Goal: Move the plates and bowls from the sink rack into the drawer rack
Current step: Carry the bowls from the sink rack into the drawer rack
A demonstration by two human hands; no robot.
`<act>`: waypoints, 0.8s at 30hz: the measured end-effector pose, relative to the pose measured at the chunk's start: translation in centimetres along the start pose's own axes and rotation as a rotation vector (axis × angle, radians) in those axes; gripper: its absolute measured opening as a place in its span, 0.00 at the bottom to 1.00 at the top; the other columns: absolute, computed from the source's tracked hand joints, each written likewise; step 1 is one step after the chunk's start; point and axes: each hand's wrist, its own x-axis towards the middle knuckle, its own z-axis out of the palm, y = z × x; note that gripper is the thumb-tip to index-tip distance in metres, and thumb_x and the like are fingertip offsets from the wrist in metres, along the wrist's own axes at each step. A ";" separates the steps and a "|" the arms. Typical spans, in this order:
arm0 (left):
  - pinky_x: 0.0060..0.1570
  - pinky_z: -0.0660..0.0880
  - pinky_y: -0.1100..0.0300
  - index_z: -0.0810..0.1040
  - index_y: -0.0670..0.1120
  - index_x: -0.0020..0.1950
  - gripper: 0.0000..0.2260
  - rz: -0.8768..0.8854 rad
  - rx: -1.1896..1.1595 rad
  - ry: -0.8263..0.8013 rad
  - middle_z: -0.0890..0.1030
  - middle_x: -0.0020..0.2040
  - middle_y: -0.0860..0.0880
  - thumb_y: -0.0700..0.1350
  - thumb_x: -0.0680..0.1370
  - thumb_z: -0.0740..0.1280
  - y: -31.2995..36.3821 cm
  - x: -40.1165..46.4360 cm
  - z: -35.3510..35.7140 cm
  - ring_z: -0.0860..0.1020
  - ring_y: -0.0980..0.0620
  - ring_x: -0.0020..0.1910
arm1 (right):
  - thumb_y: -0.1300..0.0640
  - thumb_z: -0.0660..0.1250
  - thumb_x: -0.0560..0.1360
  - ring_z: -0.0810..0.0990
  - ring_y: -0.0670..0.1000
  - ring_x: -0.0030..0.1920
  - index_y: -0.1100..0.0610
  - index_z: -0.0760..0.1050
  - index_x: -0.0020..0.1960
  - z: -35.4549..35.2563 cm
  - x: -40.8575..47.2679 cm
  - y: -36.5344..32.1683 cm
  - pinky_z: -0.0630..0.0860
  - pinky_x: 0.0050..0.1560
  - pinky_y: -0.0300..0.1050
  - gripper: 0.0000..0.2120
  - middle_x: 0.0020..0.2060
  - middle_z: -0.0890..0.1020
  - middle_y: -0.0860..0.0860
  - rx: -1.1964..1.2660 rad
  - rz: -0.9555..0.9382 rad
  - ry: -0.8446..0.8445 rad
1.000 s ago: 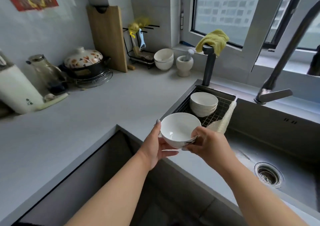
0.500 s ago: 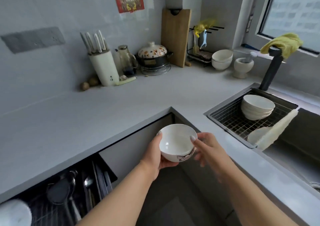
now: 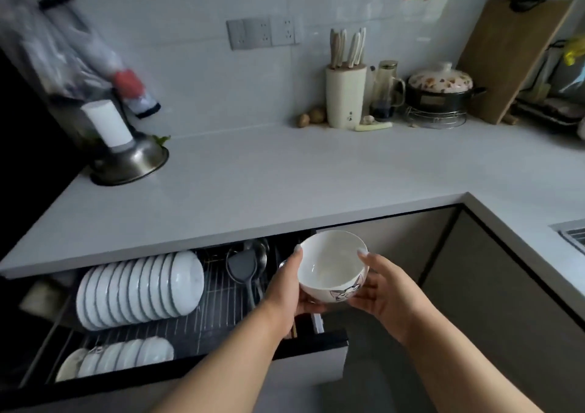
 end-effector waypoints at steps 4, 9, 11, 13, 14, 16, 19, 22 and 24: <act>0.31 0.78 0.56 0.77 0.47 0.56 0.20 0.013 0.049 0.073 0.82 0.48 0.41 0.59 0.82 0.54 -0.1 -0.9 -9.5 0.80 0.46 0.40 | 0.49 0.65 0.75 0.76 0.51 0.33 0.60 0.75 0.54 8.2 1.4 3.4 0.75 0.37 0.45 0.16 0.35 0.79 0.57 -0.083 0.038 -0.036; 0.44 0.81 0.51 0.79 0.46 0.53 0.22 0.041 0.154 0.256 0.82 0.42 0.43 0.58 0.83 0.51 -0.6 -1.7 -21.4 0.80 0.49 0.39 | 0.52 0.64 0.76 0.74 0.51 0.30 0.60 0.75 0.49 18.0 3.1 7.5 0.70 0.33 0.44 0.11 0.34 0.75 0.58 -0.151 0.092 -0.046; 0.55 0.78 0.45 0.79 0.48 0.56 0.23 0.055 0.213 0.359 0.83 0.48 0.45 0.62 0.81 0.52 -1.3 -1.7 -25.9 0.80 0.48 0.48 | 0.53 0.65 0.76 0.74 0.51 0.30 0.60 0.75 0.49 21.1 3.9 9.0 0.70 0.33 0.44 0.10 0.33 0.75 0.57 -0.191 0.097 -0.053; 0.62 0.73 0.46 0.77 0.50 0.61 0.25 0.060 0.303 0.437 0.80 0.58 0.47 0.64 0.78 0.52 -2.2 -1.6 -29.9 0.77 0.48 0.58 | 0.52 0.66 0.75 0.74 0.52 0.31 0.59 0.75 0.50 23.4 4.8 10.5 0.71 0.34 0.45 0.10 0.33 0.75 0.55 -0.251 0.090 -0.055; 0.63 0.71 0.50 0.75 0.49 0.62 0.23 0.062 0.349 0.468 0.78 0.60 0.48 0.62 0.80 0.52 -2.6 -1.7 -31.6 0.75 0.48 0.60 | 0.52 0.66 0.75 0.74 0.52 0.32 0.59 0.75 0.50 24.3 5.2 11.2 0.72 0.36 0.45 0.10 0.33 0.75 0.55 -0.284 0.085 -0.062; 0.59 0.69 0.55 0.74 0.47 0.63 0.20 0.073 0.457 0.523 0.76 0.61 0.49 0.58 0.82 0.53 -3.4 -1.8 -34.4 0.74 0.48 0.61 | 0.54 0.65 0.76 0.73 0.52 0.33 0.58 0.75 0.48 25.9 6.1 12.5 0.73 0.37 0.45 0.08 0.34 0.74 0.55 -0.364 0.080 -0.077; 0.64 0.69 0.48 0.72 0.48 0.65 0.21 0.108 0.580 0.538 0.76 0.64 0.46 0.58 0.80 0.53 -4.6 -1.6 -37.3 0.73 0.47 0.63 | 0.55 0.65 0.77 0.74 0.53 0.34 0.56 0.74 0.42 27.6 7.8 14.2 0.74 0.40 0.49 0.07 0.35 0.76 0.57 -0.475 0.092 -0.095; 0.76 0.52 0.49 0.58 0.51 0.78 0.26 0.024 0.795 0.535 0.58 0.78 0.49 0.59 0.81 0.52 -6.0 -1.1 -39.0 0.55 0.49 0.77 | 0.53 0.67 0.75 0.77 0.57 0.40 0.59 0.75 0.49 28.3 10.4 16.6 0.78 0.48 0.58 0.10 0.40 0.78 0.60 -0.558 0.146 -0.099; 0.76 0.42 0.52 0.49 0.51 0.80 0.28 -0.045 0.955 0.523 0.47 0.80 0.50 0.60 0.82 0.49 -6.9 -0.5 -40.1 0.44 0.51 0.78 | 0.51 0.69 0.74 0.77 0.56 0.39 0.62 0.75 0.53 28.6 12.5 18.5 0.77 0.38 0.51 0.15 0.42 0.79 0.61 -0.641 0.170 -0.119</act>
